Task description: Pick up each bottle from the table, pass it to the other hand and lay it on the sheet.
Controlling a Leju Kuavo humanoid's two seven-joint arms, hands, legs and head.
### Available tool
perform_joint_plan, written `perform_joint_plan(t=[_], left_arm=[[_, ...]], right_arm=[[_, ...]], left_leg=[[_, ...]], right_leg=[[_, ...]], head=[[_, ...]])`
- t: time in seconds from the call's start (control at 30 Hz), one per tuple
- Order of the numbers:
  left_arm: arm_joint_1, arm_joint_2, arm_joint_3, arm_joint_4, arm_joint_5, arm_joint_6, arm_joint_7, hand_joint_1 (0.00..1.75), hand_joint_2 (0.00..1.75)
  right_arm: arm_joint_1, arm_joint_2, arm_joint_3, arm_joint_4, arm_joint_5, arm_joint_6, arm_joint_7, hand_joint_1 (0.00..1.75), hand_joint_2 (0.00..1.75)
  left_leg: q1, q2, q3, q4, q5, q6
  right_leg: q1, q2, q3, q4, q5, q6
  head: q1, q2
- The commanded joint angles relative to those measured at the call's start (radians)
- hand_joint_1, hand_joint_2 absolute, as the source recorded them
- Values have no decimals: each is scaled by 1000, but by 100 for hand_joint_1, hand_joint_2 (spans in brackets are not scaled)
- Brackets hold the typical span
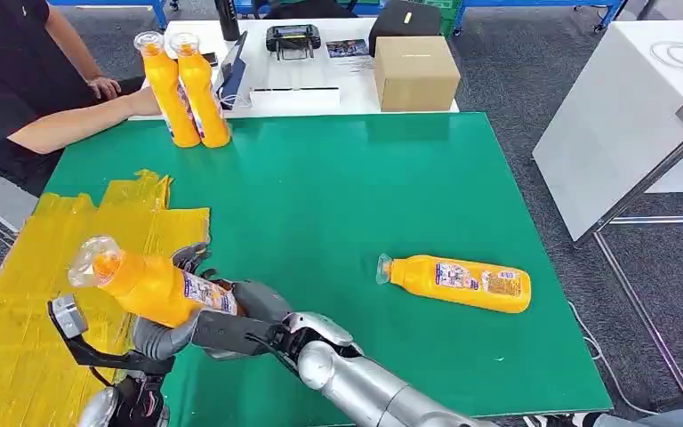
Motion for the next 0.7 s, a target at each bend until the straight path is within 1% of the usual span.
perform_joint_plan(t=[0.03,0.07,0.1,0.2,0.3,0.37,0.5,0.53,0.57,0.6,0.67,0.7], left_arm=[[-92,-16,-49,35,-11,-9,1,175,175],[-92,-16,-49,35,-11,-9,1,175,175],[-92,-16,-49,35,-11,-9,1,175,175],[-92,-16,-49,35,-11,-9,1,175,175],[-94,-14,-46,37,-13,-11,-1,175,175],[-94,-14,-43,37,-13,-13,-2,175,175],[-92,-12,-36,29,-37,-8,-16,175,175],[-89,-10,-30,23,-54,-1,-28,175,175],[-84,-9,-21,15,-73,7,-41,175,175],[-81,-7,-11,6,-105,20,-61,175,175],[-78,-1,26,-7,-187,51,-106,175,175],[-79,4,43,-10,-205,57,-114,175,175]], right_arm=[[23,25,91,86,13,9,-6,175,175],[23,25,91,86,13,9,-6,175,175],[23,25,91,86,13,9,-6,175,175],[23,25,91,86,13,9,-6,175,175],[24,25,86,87,13,6,-7,175,175],[25,23,80,89,14,3,-10,175,175],[29,14,58,84,29,-26,-19,175,175],[32,6,47,71,38,-51,-18,117,175],[37,-5,33,51,42,-60,-16,10,175],[40,-17,19,29,46,-63,-14,0,175],[58,-55,-27,-59,52,-82,-10,0,175],[63,-71,-41,-92,56,-83,-7,0,175]], left_leg=[[-2,-8,2,-2,1,2],[0,-4,0,-1,0,1],[-1,-6,1,-1,0,1],[0,-5,1,-1,0,1],[-2,-7,1,-1,0,2],[-1,-5,1,-1,1,1],[-1,-6,1,-1,1,1],[-2,-8,2,-1,1,2],[0,-4,0,-1,1,1],[-1,-7,1,-1,1,2],[-1,-5,0,0,0,1],[-1,-7,1,-1,1,2]], right_leg=[[-2,-7,3,0,-2,1],[0,-3,2,0,-1,0],[-1,-5,3,0,-2,1],[0,-4,2,-1,-1,1],[-2,-6,3,0,-2,1],[-1,-5,2,0,-1,1],[-1,-6,3,0,-1,1],[-2,-7,3,0,-2,1],[0,-4,1,0,-1,0],[-1,-6,3,0,-2,1],[0,-4,2,0,-1,1],[-1,-6,2,0,-1,1]], head=[[0,0],[0,0],[0,0],[0,0],[0,0],[0,0],[0,0],[0,0],[0,0],[0,0],[0,0],[0,0]])
